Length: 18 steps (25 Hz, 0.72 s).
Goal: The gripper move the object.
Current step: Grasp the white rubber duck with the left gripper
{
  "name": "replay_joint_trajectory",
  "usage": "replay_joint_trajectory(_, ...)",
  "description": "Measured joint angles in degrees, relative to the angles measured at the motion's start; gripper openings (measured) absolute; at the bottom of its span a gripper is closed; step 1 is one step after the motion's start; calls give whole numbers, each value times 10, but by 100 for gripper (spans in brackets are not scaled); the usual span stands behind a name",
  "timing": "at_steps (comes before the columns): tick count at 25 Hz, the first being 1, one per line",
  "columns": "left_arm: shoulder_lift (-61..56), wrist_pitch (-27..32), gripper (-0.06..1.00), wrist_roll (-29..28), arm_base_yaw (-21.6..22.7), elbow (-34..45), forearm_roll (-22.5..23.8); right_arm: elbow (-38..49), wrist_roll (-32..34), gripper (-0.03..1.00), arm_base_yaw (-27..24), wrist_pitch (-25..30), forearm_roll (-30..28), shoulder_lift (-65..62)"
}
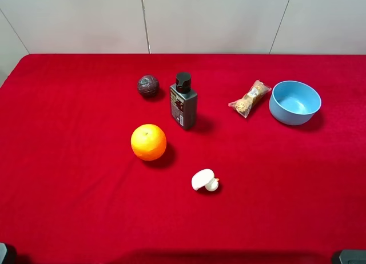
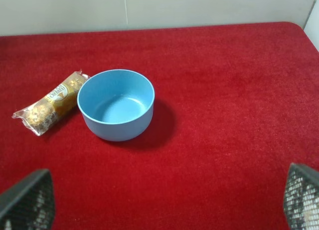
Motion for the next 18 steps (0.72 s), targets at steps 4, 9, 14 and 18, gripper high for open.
replay_joint_trajectory(4, 56, 1, 99, 0, 0, -30, 0, 0, 0, 69, 0, 0, 0, 0)
replay_joint_trajectory(9, 133, -4, 99, 0, 0, -63, 0, 0, 0, 69, 0, 0, 0, 0)
replay_joint_trajectory(14, 223, -4, 99, 8, 0, -90, -4, 0, 0, 69, 0, 0, 0, 0)
replay_joint_trajectory(18, 286, -5, 99, 51, -4, -109, -25, 0, 0, 69, 0, 0, 0, 0)
